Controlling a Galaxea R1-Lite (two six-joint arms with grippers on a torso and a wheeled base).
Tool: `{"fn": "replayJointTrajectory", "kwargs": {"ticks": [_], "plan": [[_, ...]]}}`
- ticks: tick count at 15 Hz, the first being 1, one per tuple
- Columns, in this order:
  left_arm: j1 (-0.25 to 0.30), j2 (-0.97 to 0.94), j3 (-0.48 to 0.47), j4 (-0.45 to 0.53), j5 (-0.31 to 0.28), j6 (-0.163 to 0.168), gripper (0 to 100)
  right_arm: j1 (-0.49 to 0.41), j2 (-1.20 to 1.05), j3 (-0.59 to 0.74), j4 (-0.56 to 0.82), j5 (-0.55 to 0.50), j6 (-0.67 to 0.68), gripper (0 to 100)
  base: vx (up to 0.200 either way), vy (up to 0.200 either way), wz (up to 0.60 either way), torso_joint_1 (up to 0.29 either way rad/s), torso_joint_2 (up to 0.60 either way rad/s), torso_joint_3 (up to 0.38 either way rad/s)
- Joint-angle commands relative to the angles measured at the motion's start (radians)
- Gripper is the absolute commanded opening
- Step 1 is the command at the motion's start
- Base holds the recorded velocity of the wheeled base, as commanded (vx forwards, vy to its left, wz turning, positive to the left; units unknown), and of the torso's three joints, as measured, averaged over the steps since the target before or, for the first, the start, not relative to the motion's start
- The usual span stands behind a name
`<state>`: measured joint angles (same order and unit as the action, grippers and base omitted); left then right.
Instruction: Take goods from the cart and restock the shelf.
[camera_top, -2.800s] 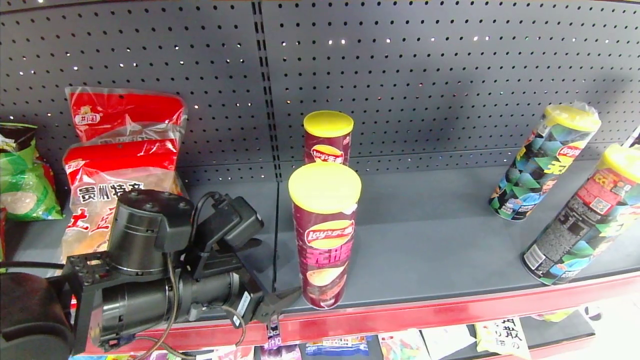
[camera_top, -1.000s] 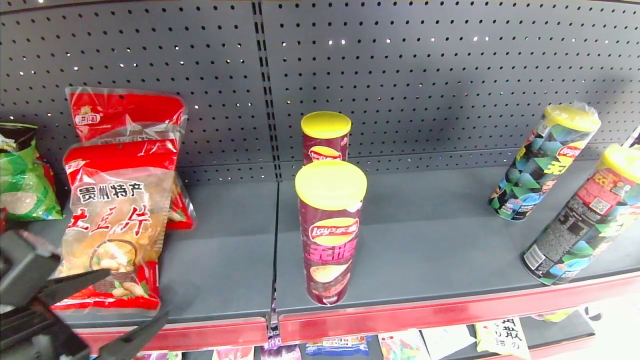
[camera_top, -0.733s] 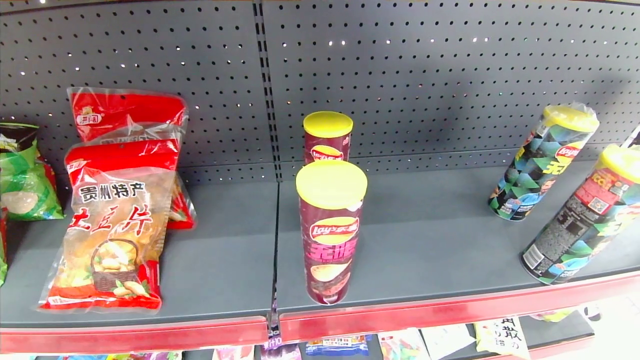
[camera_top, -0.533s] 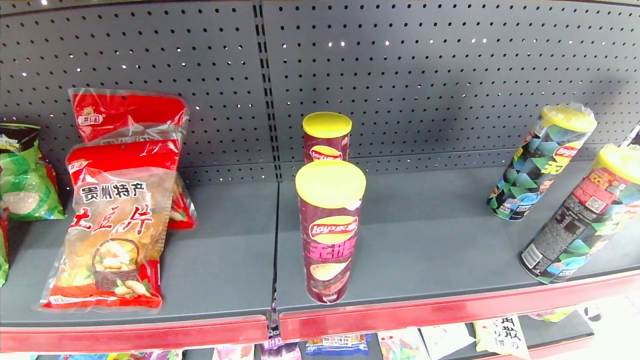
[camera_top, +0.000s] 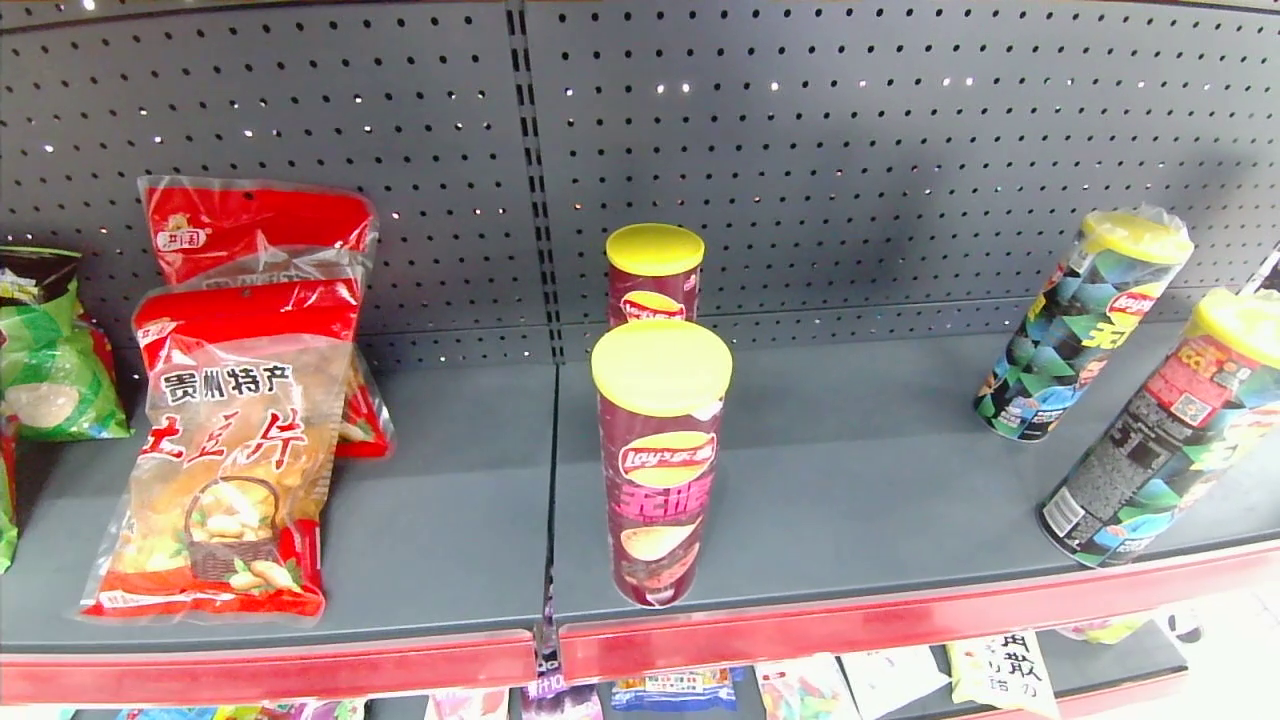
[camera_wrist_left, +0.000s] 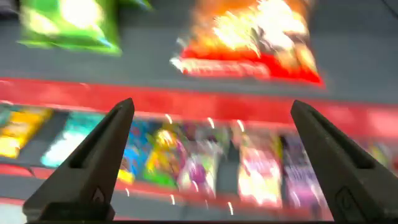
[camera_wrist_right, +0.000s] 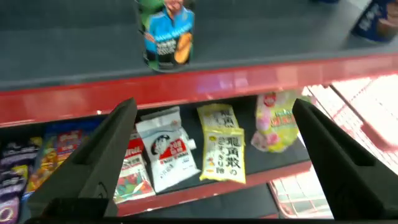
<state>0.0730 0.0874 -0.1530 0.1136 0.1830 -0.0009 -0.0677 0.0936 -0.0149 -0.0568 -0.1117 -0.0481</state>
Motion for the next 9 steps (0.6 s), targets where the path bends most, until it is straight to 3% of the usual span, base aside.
{"fn": "replayJointTrajectory", "kwargs": {"ticks": [1, 2, 3, 6, 7, 8, 9], "plan": [[0.001, 0.000, 0.151, -0.144, -0.019, -0.024, 100, 0.002, 0.000, 0.012, -0.001, 0.027, 0.004, 100, 0.000, 0.000, 0.00, 0.000, 0.00, 0.000], [0.001, -0.002, 0.153, -0.150, -0.148, -0.027, 100, 0.005, -0.003, 0.015, 0.002, 0.126, 0.002, 100, 0.000, 0.000, 0.00, 0.000, 0.00, 0.000], [0.001, -0.002, 0.153, -0.138, -0.231, -0.022, 100, 0.008, -0.006, 0.015, 0.026, 0.196, -0.001, 100, 0.000, 0.000, 0.00, 0.000, 0.00, 0.000], [0.001, -0.002, 0.153, -0.134, -0.235, -0.010, 100, 0.032, -0.023, 0.015, 0.057, 0.188, 0.007, 100, 0.000, 0.000, 0.00, 0.000, 0.00, 0.000], [-0.012, -0.006, 0.151, -0.132, -0.235, -0.002, 100, 0.100, -0.038, 0.013, 0.060, 0.187, 0.024, 100, 0.000, 0.000, 0.00, 0.000, 0.00, 0.000], [-0.107, -0.032, 0.151, -0.120, -0.235, 0.004, 100, 0.104, -0.023, 0.013, 0.060, 0.187, 0.022, 100, 0.000, 0.000, 0.00, 0.000, 0.00, 0.000], [-0.091, -0.041, 0.151, -0.109, -0.234, -0.001, 100, 0.103, -0.026, 0.015, 0.055, 0.187, 0.024, 100, 0.000, 0.000, 0.00, 0.000, 0.00, 0.000]]}}
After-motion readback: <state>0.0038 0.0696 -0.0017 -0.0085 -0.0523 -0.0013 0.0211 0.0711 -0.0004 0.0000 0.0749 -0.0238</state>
